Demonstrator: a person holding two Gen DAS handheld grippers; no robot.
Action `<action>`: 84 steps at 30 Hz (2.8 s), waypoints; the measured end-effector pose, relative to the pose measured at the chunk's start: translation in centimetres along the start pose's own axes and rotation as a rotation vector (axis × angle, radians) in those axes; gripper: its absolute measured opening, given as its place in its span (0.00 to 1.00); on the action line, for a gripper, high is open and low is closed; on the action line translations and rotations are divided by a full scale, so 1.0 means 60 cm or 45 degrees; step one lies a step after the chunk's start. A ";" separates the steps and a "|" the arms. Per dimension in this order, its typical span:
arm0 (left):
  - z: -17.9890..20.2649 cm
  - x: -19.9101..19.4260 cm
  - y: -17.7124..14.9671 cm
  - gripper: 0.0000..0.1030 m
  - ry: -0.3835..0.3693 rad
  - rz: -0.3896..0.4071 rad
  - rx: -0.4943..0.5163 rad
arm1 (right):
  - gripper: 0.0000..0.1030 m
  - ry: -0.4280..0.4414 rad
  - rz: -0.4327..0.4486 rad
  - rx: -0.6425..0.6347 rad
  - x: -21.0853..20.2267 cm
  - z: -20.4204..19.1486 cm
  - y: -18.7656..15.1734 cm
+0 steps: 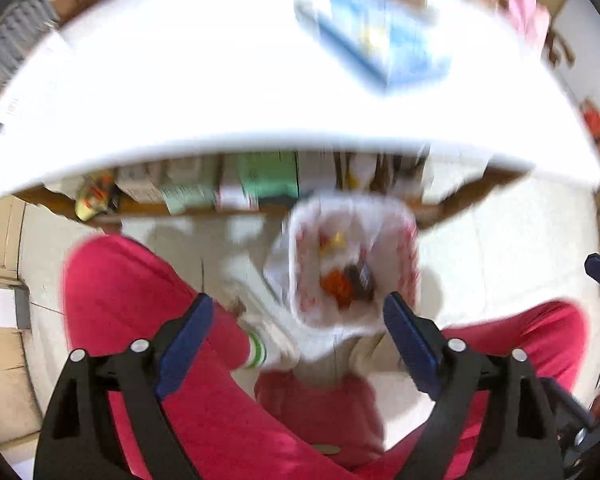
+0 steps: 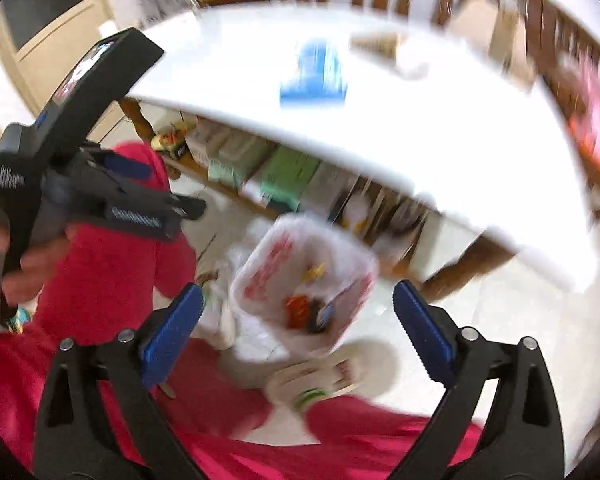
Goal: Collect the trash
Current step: 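Raise both tools back up over the table, then grasp the blue-white medicine box with the left gripper while the right gripper grasps the purple card box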
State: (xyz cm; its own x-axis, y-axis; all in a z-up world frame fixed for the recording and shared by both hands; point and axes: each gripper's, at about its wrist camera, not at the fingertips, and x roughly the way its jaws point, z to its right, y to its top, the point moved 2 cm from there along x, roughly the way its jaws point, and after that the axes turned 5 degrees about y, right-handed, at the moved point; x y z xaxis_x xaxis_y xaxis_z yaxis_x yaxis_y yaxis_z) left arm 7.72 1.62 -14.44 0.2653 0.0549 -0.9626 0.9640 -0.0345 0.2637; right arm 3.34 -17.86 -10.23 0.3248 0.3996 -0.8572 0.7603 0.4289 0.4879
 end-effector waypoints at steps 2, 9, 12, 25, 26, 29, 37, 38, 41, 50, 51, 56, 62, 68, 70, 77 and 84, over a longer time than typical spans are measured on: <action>-0.010 -0.056 0.027 0.89 -0.014 0.066 -0.041 | 0.93 0.042 0.049 -0.030 -0.047 0.017 0.037; -0.017 -0.194 0.116 0.92 -0.046 0.175 -0.130 | 0.93 0.117 0.201 -0.240 -0.191 0.086 0.224; -0.015 -0.230 0.141 0.92 -0.045 0.193 -0.150 | 0.93 0.045 0.225 -0.334 -0.219 0.106 0.285; 0.025 -0.259 0.211 0.92 -0.106 0.197 -0.228 | 0.93 0.120 0.211 -0.504 -0.215 0.166 0.416; 0.028 -0.256 0.214 0.92 -0.093 0.203 -0.219 | 0.93 0.138 0.203 -0.515 -0.209 0.168 0.422; 0.043 -0.240 0.227 0.92 -0.049 0.215 -0.210 | 0.93 0.162 0.192 -0.529 -0.191 0.174 0.436; 0.061 -0.143 0.246 0.92 -0.045 0.105 -0.277 | 0.93 0.214 0.033 -0.604 -0.083 0.170 0.443; 0.060 -0.134 0.248 0.92 -0.048 0.094 -0.288 | 0.93 0.212 0.014 -0.617 -0.070 0.168 0.443; 0.061 -0.099 0.253 0.92 -0.060 0.045 -0.316 | 0.93 0.211 -0.047 -0.653 -0.028 0.162 0.444; 0.054 -0.017 0.261 0.92 -0.042 -0.074 -0.370 | 0.93 0.226 -0.244 -0.676 0.103 0.164 0.441; 0.054 -0.010 0.261 0.92 -0.044 -0.086 -0.372 | 0.93 0.221 -0.265 -0.676 0.117 0.165 0.439; 0.052 0.021 0.260 0.92 -0.057 -0.139 -0.376 | 0.93 0.184 -0.381 -0.671 0.198 0.175 0.431; 0.049 0.047 0.259 0.92 -0.057 -0.190 -0.379 | 0.93 0.148 -0.430 -0.634 0.262 0.186 0.435; 0.047 0.063 0.262 0.92 -0.061 -0.217 -0.369 | 0.76 0.108 -0.443 -0.618 0.291 0.192 0.430; 0.048 0.069 0.263 0.92 -0.063 -0.225 -0.364 | 0.66 0.108 -0.436 -0.584 0.295 0.198 0.431; 0.045 0.073 0.265 0.89 -0.024 -0.193 -0.331 | 0.58 0.108 -0.392 -0.403 0.295 0.219 0.437; 0.034 0.060 0.269 0.60 0.004 -0.144 -0.288 | 0.58 -0.032 -0.297 -0.235 0.278 0.224 0.424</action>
State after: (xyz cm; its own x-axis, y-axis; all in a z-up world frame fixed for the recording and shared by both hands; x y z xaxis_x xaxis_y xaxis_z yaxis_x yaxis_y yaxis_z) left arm 24.19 -0.75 -13.80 0.1553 0.0491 -0.9866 0.9670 0.1966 0.1620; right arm 35.64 -11.20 -14.34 0.1689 0.2534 -0.9525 0.7018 0.6476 0.2968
